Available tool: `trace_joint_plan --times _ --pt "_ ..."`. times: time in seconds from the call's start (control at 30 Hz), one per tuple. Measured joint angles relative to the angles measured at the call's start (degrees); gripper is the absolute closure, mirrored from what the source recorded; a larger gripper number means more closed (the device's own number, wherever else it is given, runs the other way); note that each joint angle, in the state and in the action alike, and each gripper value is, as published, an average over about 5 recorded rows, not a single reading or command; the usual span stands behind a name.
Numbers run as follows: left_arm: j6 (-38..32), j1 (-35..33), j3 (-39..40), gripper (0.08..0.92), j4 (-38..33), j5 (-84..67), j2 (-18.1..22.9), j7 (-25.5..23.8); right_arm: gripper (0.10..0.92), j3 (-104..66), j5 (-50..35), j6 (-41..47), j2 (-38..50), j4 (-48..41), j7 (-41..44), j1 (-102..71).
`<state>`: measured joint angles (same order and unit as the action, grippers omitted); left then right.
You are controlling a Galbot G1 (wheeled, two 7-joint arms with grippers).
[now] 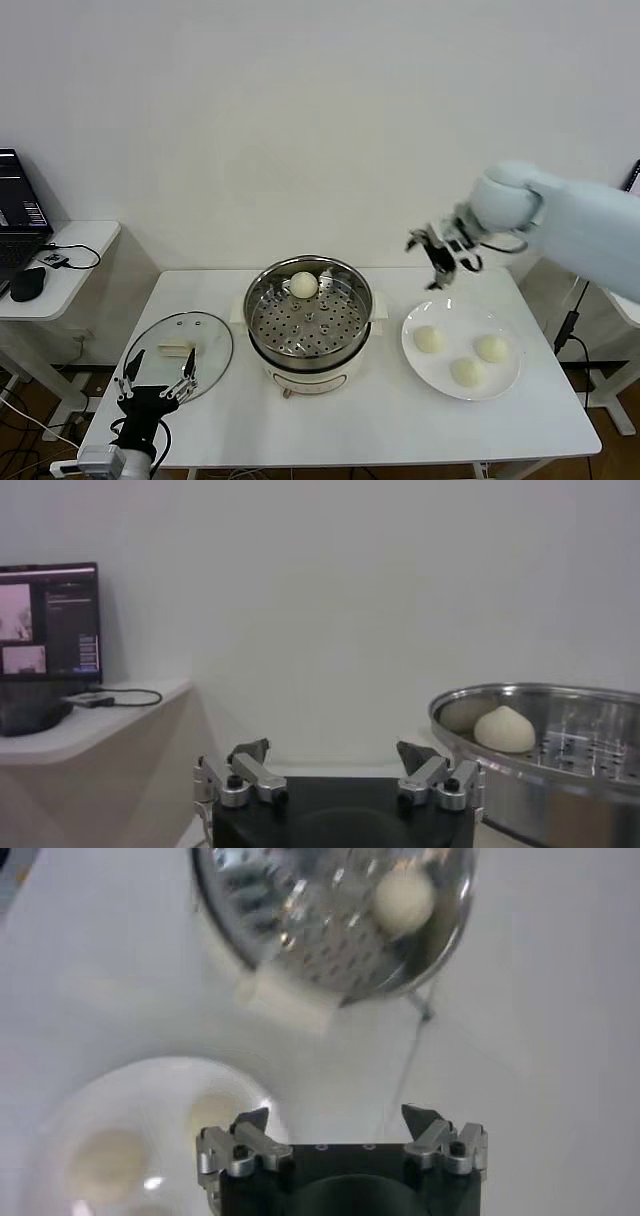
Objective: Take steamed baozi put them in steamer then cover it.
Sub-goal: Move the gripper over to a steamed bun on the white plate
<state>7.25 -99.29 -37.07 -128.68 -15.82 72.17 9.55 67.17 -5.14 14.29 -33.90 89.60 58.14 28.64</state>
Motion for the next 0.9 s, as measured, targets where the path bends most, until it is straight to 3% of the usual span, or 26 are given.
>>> trace_joint_plan --times 0.3,0.9 --pt "0.14 0.21 -0.59 0.177 0.72 0.7 0.33 -0.05 0.203 -8.29 6.15 1.25 1.34 -3.73 -0.02 -12.62" --pt "0.1 -0.92 -2.62 0.177 1.21 1.23 -0.06 0.19 0.203 -18.66 13.65 0.83 -7.14 -14.76 -1.61 -29.0"
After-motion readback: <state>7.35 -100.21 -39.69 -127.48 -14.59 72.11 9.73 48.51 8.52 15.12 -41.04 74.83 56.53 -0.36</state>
